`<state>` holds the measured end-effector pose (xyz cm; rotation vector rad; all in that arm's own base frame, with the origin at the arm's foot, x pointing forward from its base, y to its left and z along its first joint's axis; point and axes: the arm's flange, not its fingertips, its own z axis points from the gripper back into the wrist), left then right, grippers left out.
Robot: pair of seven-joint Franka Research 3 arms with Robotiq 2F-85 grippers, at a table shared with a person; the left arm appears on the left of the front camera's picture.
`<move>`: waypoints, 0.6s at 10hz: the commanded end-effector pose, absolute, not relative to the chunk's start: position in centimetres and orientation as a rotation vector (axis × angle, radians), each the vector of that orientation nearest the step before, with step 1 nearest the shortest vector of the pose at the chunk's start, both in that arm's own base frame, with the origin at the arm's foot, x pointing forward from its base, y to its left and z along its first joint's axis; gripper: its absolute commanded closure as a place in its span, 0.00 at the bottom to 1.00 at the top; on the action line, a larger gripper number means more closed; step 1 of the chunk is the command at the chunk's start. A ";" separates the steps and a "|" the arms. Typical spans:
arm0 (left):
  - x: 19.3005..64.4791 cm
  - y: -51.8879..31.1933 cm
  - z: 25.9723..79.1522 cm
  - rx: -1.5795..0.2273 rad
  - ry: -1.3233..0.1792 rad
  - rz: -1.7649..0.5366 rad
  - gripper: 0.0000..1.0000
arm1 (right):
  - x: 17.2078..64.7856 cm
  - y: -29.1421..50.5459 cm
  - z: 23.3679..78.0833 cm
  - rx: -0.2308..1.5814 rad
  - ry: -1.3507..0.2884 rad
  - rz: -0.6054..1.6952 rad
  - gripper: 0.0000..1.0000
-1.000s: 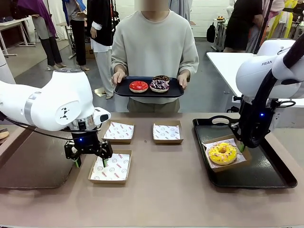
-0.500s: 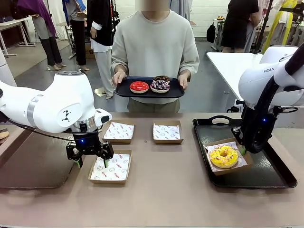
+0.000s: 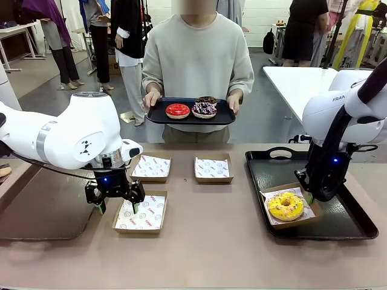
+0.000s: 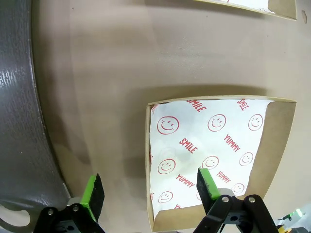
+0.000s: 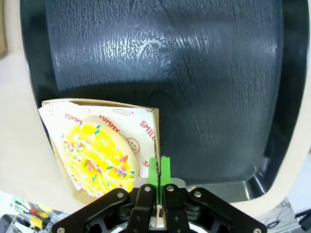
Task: Individually package the donuts and arrange them on the tray.
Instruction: Place the picked Paper togo box on the Handle tray while simultaneously picking up another Paper togo box from the table with the other hand.
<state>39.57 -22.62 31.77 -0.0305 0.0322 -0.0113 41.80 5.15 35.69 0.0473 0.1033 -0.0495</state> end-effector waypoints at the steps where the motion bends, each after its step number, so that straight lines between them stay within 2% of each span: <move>1: 40.0 -23.0 31.5 -0.017 0.013 -0.029 0.00 | 41.9 4.8 35.0 0.066 0.092 -0.047 0.99; 5: 40.1 -23.0 31.4 -0.021 0.014 -0.025 0.00 | 42.0 4.8 35.0 0.066 0.092 -0.047 0.99; 6: 40.1 -23.0 31.5 -0.025 0.019 -0.018 0.60 | 42.0 4.8 35.0 0.067 0.099 -0.048 0.61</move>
